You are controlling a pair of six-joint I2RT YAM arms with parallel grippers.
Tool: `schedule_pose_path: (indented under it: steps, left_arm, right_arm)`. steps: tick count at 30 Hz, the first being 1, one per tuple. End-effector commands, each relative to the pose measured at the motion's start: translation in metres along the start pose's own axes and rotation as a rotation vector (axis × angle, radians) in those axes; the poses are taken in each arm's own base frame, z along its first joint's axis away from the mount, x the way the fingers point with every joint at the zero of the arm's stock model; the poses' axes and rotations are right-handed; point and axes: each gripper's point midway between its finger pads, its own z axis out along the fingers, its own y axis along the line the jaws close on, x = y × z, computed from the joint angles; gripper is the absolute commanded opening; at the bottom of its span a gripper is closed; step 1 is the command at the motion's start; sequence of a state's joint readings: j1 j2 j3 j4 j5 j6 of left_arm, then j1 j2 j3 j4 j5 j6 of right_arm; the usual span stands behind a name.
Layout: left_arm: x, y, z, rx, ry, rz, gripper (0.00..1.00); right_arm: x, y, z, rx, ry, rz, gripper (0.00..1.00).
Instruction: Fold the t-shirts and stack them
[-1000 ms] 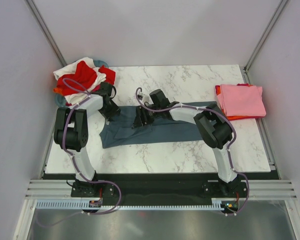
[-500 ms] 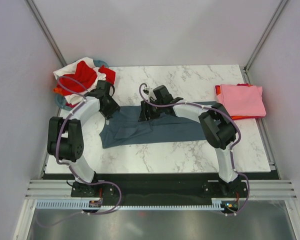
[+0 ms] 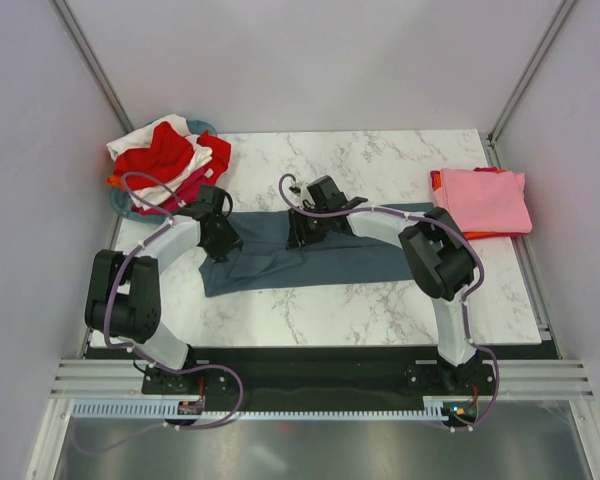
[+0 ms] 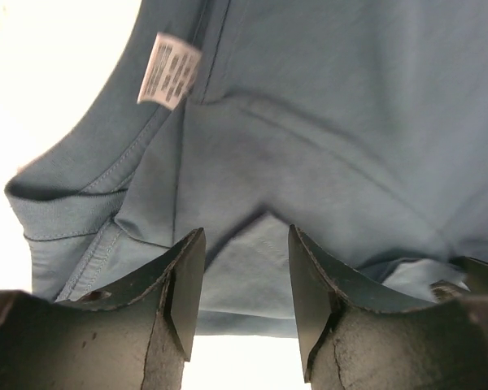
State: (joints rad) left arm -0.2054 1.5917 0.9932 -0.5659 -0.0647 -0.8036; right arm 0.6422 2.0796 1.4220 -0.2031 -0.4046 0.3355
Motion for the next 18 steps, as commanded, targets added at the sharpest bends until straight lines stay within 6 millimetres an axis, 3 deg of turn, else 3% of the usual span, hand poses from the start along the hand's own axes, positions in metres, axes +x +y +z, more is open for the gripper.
schedule_pose_path:
  steps: [1,2,11,18]
  left_arm:
    - [0.003,-0.005,0.002,0.054,-0.01,0.039,0.52]
    - [0.004,-0.006,0.004,0.058,-0.007,0.037,0.52]
    - [0.001,0.0,0.005,0.042,-0.039,0.04,0.47]
    - [0.001,-0.013,0.001,0.117,-0.039,0.072,0.46]
  right_arm:
    - [-0.011,0.014,-0.016,-0.016,-0.041,-0.042,0.4]
    - [-0.012,0.015,-0.017,-0.016,-0.043,-0.043,0.32]
    - [-0.007,0.016,-0.025,-0.01,-0.046,-0.015,0.02]
    - [0.003,0.017,-0.025,-0.03,-0.041,0.012,0.0]
